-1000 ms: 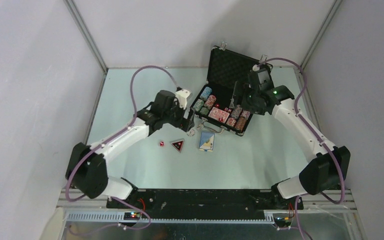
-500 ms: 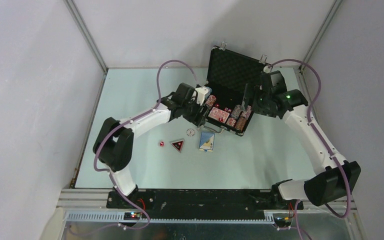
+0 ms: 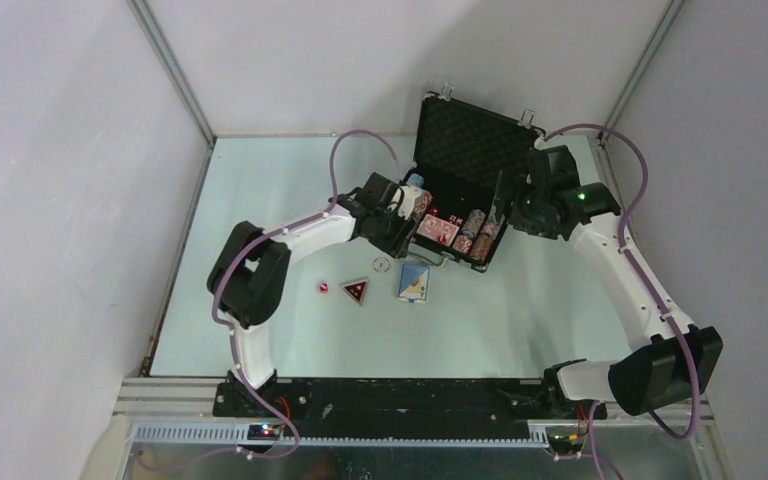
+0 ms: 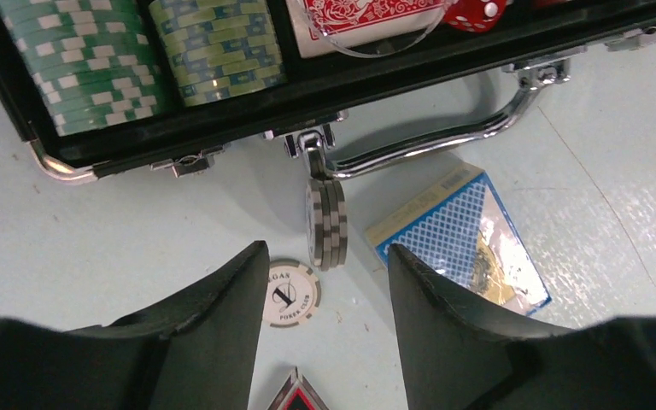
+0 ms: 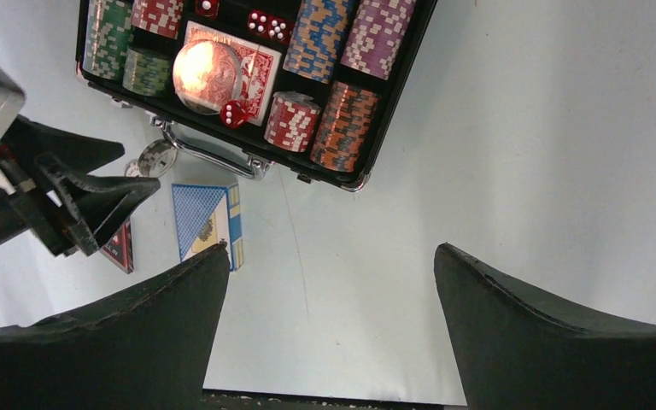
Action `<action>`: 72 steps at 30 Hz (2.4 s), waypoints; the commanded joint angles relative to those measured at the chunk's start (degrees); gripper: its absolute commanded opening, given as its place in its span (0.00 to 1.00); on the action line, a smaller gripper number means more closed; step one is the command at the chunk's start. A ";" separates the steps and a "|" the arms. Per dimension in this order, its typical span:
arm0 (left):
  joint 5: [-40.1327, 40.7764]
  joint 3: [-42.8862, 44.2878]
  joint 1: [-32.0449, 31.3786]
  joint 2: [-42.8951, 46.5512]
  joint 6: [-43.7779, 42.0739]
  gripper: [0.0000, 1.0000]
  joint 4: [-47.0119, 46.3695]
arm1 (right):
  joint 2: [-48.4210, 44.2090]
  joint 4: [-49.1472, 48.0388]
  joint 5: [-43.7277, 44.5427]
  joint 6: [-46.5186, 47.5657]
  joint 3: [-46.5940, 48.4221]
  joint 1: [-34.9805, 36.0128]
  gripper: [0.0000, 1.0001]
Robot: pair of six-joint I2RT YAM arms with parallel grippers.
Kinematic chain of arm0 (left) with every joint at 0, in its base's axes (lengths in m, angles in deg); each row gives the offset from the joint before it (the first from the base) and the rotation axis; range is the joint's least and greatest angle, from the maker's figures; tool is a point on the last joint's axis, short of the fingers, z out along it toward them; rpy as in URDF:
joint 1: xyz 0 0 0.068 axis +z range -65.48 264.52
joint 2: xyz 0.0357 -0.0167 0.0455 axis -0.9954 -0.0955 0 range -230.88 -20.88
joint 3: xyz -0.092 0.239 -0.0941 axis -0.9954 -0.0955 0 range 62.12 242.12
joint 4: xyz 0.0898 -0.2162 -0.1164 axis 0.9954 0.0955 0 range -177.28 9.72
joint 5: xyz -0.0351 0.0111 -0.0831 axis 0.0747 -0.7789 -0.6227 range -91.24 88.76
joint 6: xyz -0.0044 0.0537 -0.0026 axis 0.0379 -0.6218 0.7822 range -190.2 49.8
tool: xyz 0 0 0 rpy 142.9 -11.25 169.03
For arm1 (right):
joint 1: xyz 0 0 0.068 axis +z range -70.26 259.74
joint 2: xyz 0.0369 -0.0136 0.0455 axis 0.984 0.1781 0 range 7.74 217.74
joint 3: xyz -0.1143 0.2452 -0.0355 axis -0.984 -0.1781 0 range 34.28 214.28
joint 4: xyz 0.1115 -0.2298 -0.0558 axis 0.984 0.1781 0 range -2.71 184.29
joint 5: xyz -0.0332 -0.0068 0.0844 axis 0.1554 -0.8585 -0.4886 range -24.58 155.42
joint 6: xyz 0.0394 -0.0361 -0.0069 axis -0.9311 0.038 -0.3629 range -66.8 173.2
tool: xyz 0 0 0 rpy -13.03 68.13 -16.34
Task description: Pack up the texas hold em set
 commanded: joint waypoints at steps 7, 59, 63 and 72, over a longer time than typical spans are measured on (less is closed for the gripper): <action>0.74 5.89 -0.28 -5.58 0.03 0.57 0.79 | -0.19 -0.91 -1.28 0.40 -0.26 -0.18 0.91; -45.74 -7.75 2.68 25.01 18.12 0.00 -23.62 | -7.24 -40.68 -60.34 23.74 -17.70 7.01 0.74; -46.85 -7.48 2.71 25.83 16.36 0.00 -23.21 | -7.74 -38.92 -59.95 26.45 -17.67 7.49 0.69; -50.14 -6.89 2.71 25.81 16.52 0.00 -23.65 | -6.95 -40.32 -60.90 25.99 -17.68 7.78 0.56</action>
